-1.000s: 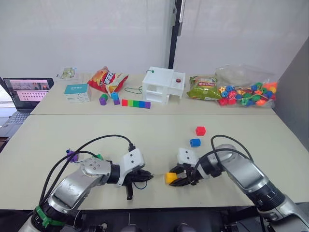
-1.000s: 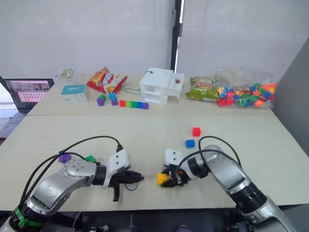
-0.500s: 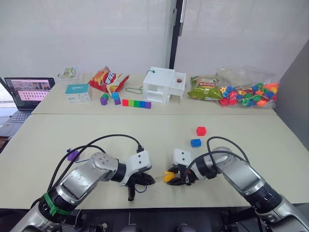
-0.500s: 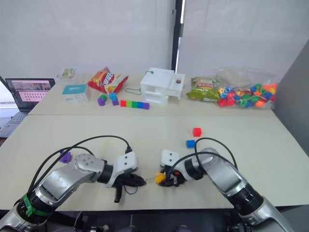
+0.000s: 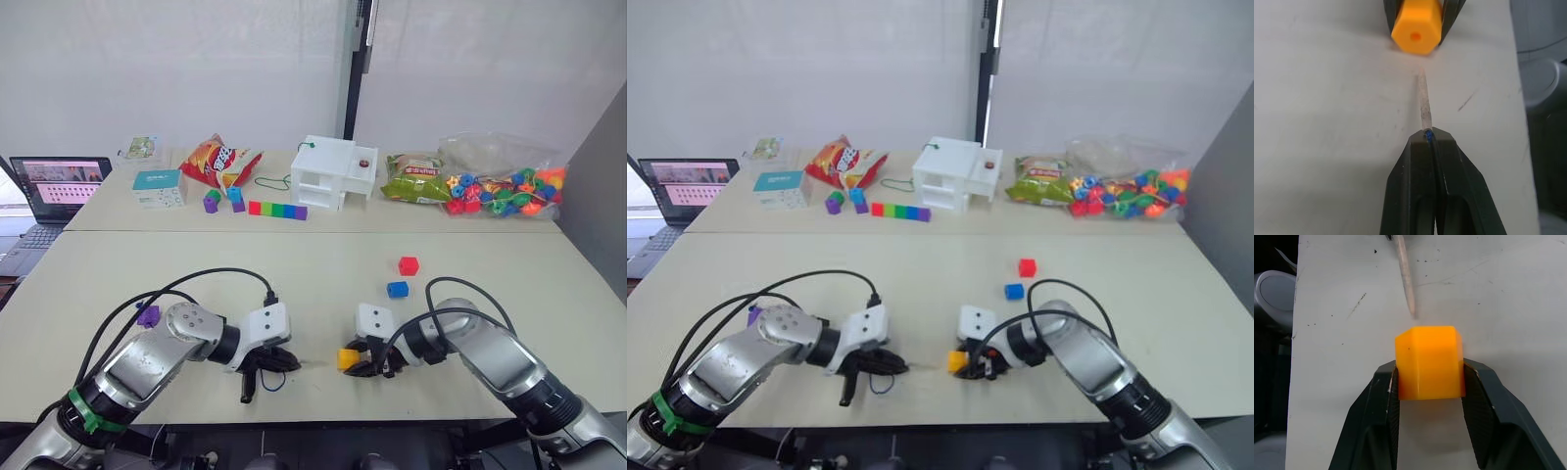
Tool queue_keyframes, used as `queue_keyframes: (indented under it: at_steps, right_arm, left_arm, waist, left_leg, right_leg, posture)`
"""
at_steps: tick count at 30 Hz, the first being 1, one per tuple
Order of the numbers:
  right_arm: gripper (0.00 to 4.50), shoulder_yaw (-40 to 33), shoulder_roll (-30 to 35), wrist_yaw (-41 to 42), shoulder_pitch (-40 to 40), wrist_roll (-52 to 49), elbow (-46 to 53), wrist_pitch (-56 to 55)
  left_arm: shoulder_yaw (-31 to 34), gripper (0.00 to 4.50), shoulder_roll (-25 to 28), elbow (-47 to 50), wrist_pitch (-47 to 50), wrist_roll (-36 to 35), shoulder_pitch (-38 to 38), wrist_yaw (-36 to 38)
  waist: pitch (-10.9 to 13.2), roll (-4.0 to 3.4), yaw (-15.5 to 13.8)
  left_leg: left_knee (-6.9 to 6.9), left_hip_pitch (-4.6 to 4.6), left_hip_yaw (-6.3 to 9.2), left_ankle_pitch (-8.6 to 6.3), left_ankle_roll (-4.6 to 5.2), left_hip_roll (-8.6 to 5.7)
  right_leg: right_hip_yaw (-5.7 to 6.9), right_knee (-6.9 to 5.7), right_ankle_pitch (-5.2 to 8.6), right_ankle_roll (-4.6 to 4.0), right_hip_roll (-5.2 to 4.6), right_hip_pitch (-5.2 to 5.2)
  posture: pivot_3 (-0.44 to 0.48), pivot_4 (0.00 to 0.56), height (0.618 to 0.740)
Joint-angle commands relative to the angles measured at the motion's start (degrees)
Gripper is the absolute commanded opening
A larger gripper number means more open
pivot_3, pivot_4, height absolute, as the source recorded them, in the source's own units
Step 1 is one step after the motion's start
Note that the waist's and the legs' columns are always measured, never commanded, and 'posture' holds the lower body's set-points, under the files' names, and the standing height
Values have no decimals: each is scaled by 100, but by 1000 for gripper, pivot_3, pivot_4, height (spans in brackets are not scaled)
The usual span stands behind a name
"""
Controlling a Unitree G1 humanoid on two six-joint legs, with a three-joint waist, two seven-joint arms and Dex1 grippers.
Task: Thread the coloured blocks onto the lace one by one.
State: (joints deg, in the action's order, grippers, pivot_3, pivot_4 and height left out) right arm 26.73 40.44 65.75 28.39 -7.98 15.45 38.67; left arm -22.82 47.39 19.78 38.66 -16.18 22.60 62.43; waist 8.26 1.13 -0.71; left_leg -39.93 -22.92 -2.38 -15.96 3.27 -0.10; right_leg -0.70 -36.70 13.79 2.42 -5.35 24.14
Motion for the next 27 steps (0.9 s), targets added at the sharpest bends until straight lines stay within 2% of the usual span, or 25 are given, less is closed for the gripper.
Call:
queue_keyframes:
  at_steps: [1,3,8,11,19,25,26,27]
  right_arm:
    - [1271,13,101,16,-47,44,35,14]
    - [1271,4,80,-21,-45,42,58,39]
    - [1271,5,57,-58,-64,25,100,96]
    - [1271,3,44,-88,-69,22,104,112]
    - [1271,-14,27,-135,-43,2,123,160]
    - [1271,-51,70,-143,-56,-17,182,208]
    - [1271,-56,70,-143,-47,-19,181,214]
    - [1271,-62,71,-142,-39,-25,185,225]
  left_arm:
    - [-58,0,29,-172,-333,298,53,30]
    - [-36,574,-37,-357,-572,450,71,-46]
    - [199,2120,-91,-437,-740,302,72,84]
    - [304,2120,-181,-401,-710,177,47,86]
    - [180,2120,-531,-781,-1232,495,-70,12]
    - [52,2120,-554,-999,-1538,698,-283,85]
    - [37,1588,-557,-1019,-1553,704,-298,110]
    - [31,1389,-561,-1031,-1562,714,-311,120]
  waist:
    - [0,0,-5]
    - [0,0,-5]
    - [0,0,-3]
    - [0,0,-1]
    - [0,0,-4]
    - [0,0,-4]
    - [-1,0,-5]
    - [-1,0,-4]
  left_leg:
    - [0,-1,0,0,0,0]
    - [-1,1,0,0,0,0]
    - [-3,2,0,0,0,1]
    - [-4,0,0,0,0,1]
    - [-5,1,1,0,0,2]
    - [-5,3,1,0,0,2]
    - [-5,4,1,0,0,2]
    - [-5,5,1,0,1,2]
  right_leg:
    - [0,0,0,0,0,0]
    - [1,1,0,0,-2,-3]
    - [1,-2,0,0,-1,-4]
    - [1,-3,0,0,0,-1]
    - [1,-3,0,0,1,-3]
    - [1,-4,0,0,-1,-4]
    - [1,-4,0,0,-1,-6]
    - [1,-4,0,0,-2,-7]
  posture:
    - [0,150,740]
    - [0,150,740]
    - [0,150,740]
    - [0,150,740]
    - [0,150,740]
    - [0,150,740]
    - [0,150,740]
    - [0,150,740]
